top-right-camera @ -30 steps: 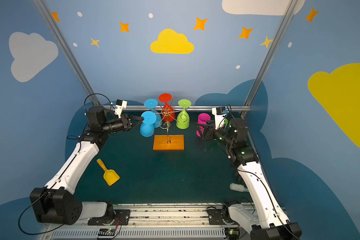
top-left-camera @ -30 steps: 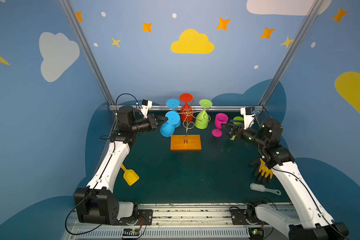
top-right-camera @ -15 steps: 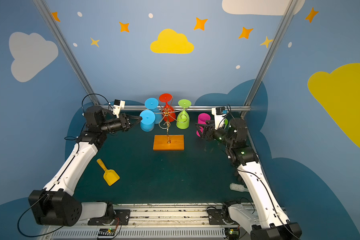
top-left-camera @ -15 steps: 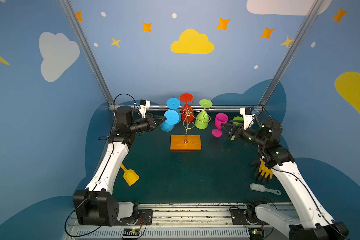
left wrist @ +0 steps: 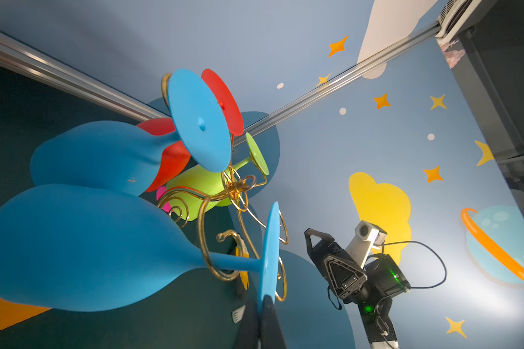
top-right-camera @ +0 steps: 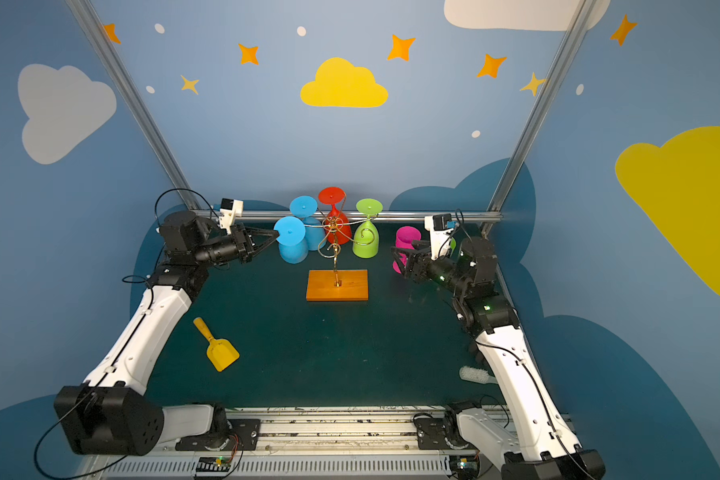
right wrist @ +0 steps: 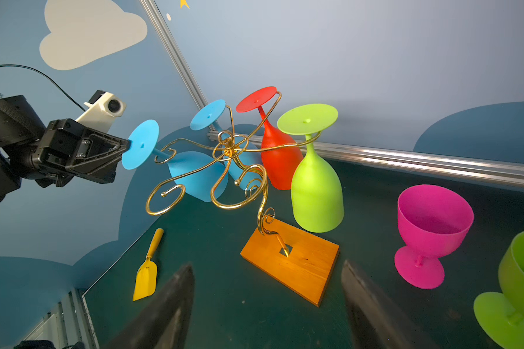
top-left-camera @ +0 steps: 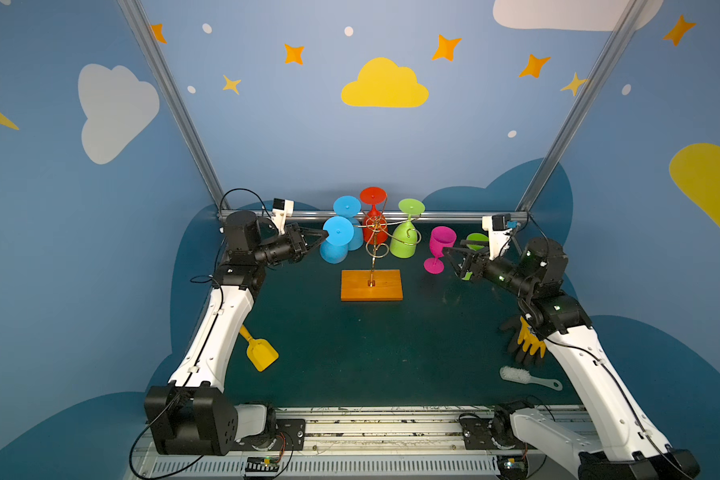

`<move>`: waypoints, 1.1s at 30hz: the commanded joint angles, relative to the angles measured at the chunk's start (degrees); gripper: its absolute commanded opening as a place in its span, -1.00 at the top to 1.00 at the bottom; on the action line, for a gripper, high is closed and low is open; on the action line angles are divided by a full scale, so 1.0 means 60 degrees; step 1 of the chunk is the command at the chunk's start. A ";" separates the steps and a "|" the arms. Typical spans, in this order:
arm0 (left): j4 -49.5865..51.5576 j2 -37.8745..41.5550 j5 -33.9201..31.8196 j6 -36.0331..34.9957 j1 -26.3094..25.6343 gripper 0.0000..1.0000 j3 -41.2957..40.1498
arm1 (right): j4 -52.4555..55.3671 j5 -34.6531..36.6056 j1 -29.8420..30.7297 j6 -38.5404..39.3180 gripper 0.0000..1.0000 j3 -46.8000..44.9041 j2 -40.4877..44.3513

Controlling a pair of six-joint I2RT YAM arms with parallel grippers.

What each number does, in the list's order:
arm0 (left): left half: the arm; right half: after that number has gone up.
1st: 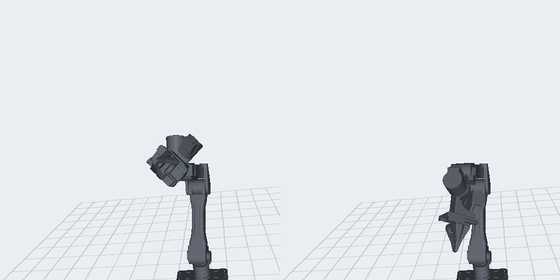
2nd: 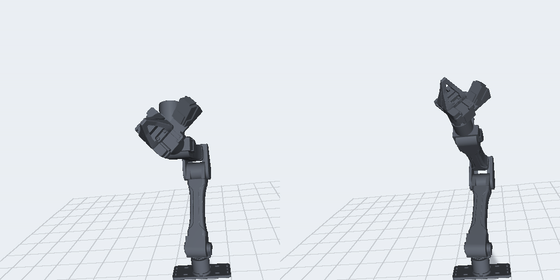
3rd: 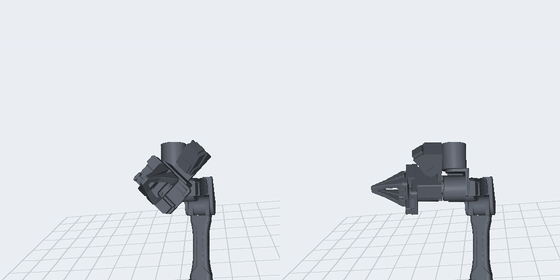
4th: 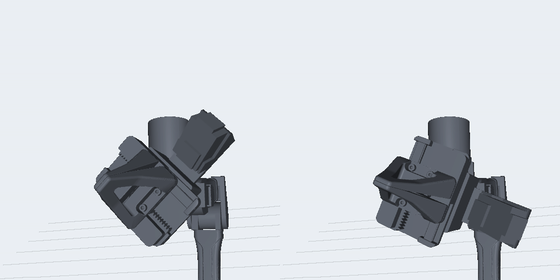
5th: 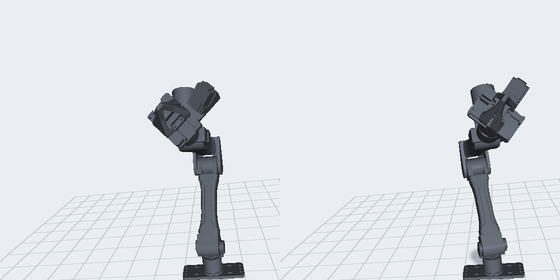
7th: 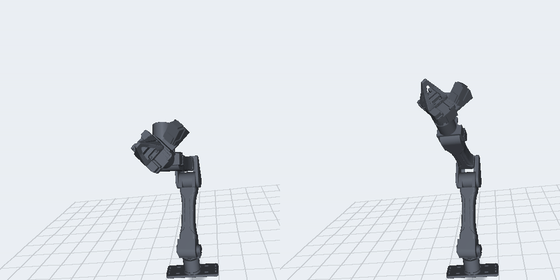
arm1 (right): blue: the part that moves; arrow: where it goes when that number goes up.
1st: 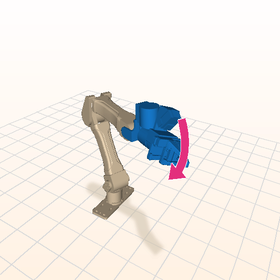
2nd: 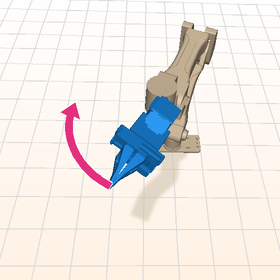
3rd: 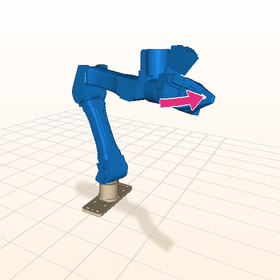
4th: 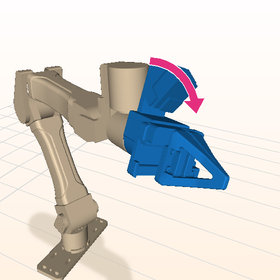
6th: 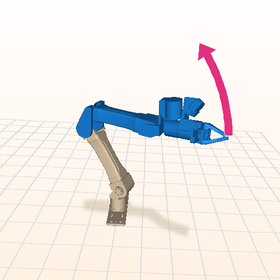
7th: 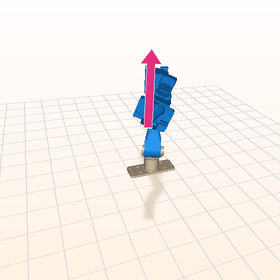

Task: Take the wine glass off the wine glass rack
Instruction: Pick up the wine glass from the wine glass rack.

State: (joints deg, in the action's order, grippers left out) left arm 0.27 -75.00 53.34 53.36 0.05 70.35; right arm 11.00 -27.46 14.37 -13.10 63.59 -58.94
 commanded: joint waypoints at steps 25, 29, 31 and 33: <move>-0.0721 -0.0315 -0.0024 0.0437 -0.0210 0.94 0.0386 | 0.0407 0.0206 0.0033 0.0132 -0.52 -0.0127 0.0620; -0.0675 -0.0446 -0.0157 0.0406 -0.0272 0.95 0.0499 | 0.0436 0.0237 0.0036 0.0169 -0.52 -0.0131 0.0653; -0.0675 -0.0506 -0.0202 0.0407 -0.0295 0.95 0.0562 | 0.0438 0.0233 0.0036 0.0164 -0.52 -0.0133 0.0668; -0.0676 -0.0579 -0.0247 0.0408 -0.0342 0.95 0.0629 | 0.0435 0.0217 0.0036 0.0166 -0.52 -0.0133 0.0669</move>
State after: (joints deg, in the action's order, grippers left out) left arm -2.37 -78.02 52.73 56.42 -1.69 71.88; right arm 13.23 -26.52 14.37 -12.82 63.40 -56.01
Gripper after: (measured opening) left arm 0.047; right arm 0.761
